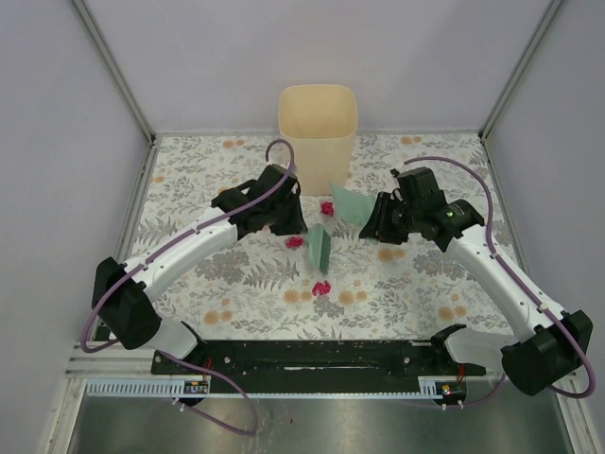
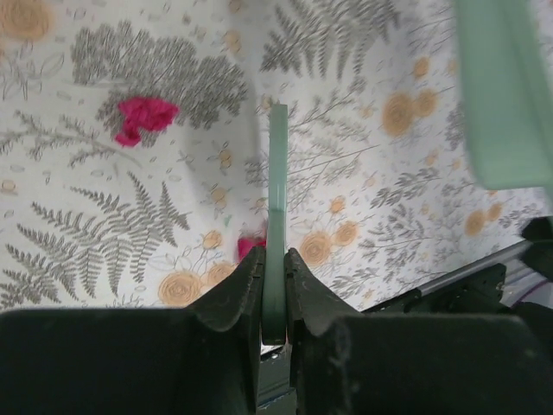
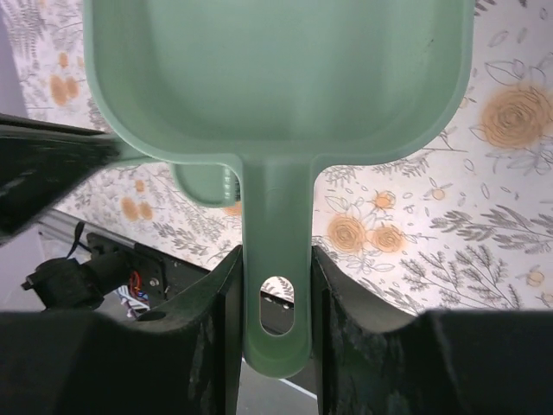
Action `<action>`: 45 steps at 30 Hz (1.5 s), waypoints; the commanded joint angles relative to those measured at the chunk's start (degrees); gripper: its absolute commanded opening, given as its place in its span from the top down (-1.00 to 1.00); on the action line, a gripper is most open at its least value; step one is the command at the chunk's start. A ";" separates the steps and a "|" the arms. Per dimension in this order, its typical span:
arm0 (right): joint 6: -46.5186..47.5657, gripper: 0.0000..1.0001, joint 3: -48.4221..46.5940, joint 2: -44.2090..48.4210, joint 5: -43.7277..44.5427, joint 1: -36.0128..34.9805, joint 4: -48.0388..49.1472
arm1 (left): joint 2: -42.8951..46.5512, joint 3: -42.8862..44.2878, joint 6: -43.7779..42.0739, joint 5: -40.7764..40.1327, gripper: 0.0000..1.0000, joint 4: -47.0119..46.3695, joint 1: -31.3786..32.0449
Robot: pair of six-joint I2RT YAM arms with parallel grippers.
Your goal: Sweep away the paper scraps from the table
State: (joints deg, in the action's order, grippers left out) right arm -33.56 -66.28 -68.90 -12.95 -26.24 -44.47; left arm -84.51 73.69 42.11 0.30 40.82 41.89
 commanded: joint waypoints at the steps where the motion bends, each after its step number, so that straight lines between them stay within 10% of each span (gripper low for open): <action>1: 1.13 1.00 1.06 1.23 4.25 -0.30 -5.18 | 1.89 6.90 -3.87 -1.51 1.00 -2.15 -0.14; 20: -5.73 1.00 7.13 4.48 15.95 -22.35 -29.53 | 6.72 9.81 -15.03 -9.87 1.00 7.52 -0.23; 32: -15.03 1.00 8.54 -3.77 14.88 -44.85 -28.04 | 7.61 5.15 -18.20 -5.13 1.00 5.41 -0.14; 45: -13.73 1.00 12.23 -9.49 19.62 -48.20 -14.69 | 5.68 -1.27 -20.04 -0.56 1.00 -0.12 2.40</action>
State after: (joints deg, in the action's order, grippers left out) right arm -47.37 -55.29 -76.36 3.14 -73.91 -64.86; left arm -78.48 72.69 23.70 -2.59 45.50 42.63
